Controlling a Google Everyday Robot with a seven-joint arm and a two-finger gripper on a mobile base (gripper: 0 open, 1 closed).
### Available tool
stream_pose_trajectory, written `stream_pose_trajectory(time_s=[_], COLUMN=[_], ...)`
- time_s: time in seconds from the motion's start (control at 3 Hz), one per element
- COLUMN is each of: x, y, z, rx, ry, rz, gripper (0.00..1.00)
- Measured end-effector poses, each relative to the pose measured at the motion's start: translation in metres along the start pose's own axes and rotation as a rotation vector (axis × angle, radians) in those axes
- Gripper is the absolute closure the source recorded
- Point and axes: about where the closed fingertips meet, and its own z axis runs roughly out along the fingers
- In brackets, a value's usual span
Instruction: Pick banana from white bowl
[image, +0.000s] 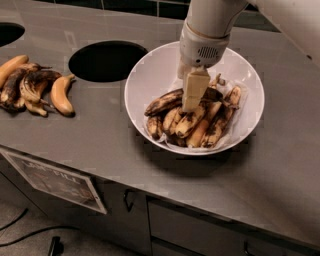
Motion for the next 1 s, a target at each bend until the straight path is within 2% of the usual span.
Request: stream_pose_trajectory(time_s=[0.67, 1.0], x=[0.0033, 0.0047], y=[0.0002, 0.0011], z=[0.0078, 0.0099], rx=[-0.012, -0.014], ry=[-0.008, -0.01], rz=[0.007, 0.009], gripper=[0.35, 0.54])
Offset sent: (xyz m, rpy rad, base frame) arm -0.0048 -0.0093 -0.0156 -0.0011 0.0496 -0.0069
